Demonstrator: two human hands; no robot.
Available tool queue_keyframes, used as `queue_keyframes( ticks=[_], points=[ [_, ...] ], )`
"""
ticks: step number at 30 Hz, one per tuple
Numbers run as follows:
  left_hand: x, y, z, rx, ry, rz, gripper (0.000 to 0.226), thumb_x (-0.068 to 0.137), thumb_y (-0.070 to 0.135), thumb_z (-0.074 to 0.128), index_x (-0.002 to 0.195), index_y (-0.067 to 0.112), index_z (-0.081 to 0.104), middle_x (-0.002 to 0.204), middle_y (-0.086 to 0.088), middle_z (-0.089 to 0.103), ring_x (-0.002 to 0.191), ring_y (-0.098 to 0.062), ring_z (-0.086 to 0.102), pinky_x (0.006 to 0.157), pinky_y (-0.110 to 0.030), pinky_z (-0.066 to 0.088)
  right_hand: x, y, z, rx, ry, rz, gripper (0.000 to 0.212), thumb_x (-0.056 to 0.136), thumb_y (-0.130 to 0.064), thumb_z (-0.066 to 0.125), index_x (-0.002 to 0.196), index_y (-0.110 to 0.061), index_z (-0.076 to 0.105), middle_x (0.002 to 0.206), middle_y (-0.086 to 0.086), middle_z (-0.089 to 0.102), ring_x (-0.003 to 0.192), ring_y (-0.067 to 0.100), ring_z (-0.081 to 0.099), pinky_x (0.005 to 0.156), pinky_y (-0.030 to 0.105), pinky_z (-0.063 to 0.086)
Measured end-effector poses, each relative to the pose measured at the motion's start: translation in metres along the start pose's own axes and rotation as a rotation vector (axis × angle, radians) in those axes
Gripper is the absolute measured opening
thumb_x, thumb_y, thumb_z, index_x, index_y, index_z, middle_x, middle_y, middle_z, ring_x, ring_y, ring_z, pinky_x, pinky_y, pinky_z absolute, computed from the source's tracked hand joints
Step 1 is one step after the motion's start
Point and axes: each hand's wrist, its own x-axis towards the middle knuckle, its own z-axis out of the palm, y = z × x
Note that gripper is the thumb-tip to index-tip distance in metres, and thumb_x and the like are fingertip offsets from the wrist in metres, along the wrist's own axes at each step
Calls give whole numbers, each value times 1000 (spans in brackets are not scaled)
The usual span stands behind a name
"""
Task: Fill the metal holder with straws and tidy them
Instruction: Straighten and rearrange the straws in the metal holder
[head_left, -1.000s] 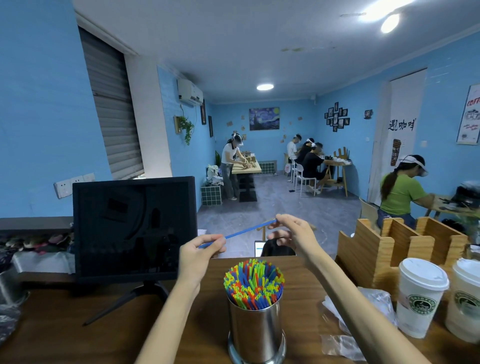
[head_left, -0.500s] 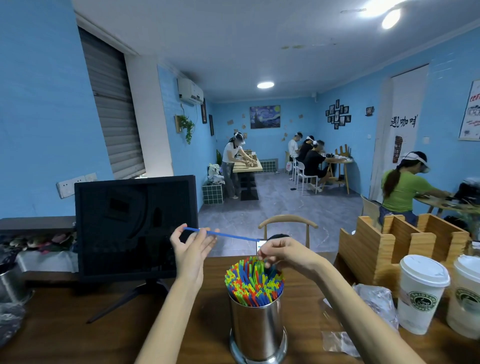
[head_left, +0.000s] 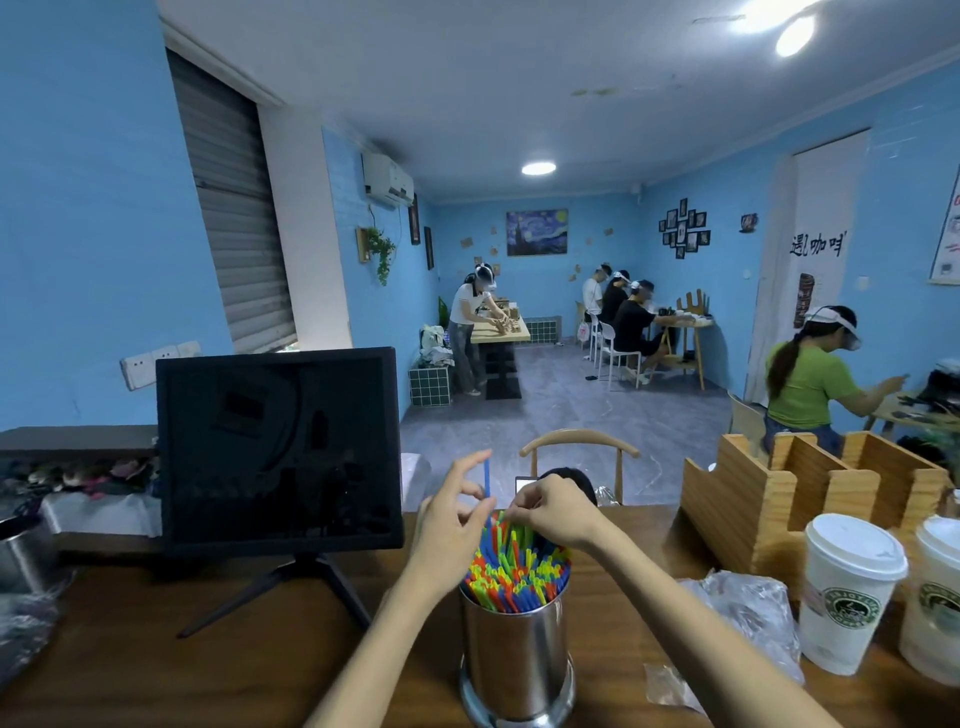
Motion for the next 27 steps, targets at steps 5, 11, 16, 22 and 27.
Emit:
queue_keyframes(
  ticks=[5,11,16,22,27],
  points=[
    [-7,-8,2,173,-81,60,27,94,28,69,118,38,63,106,17,58,103,8,55,81,-6,43,-1,-3,-5,5,53,-47,20,93,-34,69,76,-25,76,70,-15,70,72,3,68,72,31,57],
    [-3,-19,2,343,-52,55,32,93,51,63,86,26,80,102,25,56,103,5,46,79,-7,33,-1,-15,-26,163,300,-162,23,104,-29,56,88,-16,66,79,-8,68,73,3,63,69,32,51],
    [2,-11,5,247,-28,-38,23,96,43,64,96,25,78,96,19,63,99,-3,52,76,-9,35,-10,-38,-45,359,566,-245,14,105,-21,53,97,-16,62,83,-4,72,75,8,70,66,27,56],
    [5,-4,6,19,94,-177,13,99,41,60,112,42,62,92,21,71,89,3,65,77,-20,52,-20,-55,-47,655,892,-210,12,106,-18,53,99,-14,61,80,-3,71,66,13,69,65,38,58],
    [6,-1,3,-197,77,-197,24,103,29,55,87,23,71,75,5,73,72,-3,66,71,-22,52,-24,-51,-43,918,955,-89,13,106,-22,52,98,-13,57,78,4,69,62,12,66,57,22,52]
  ],
)
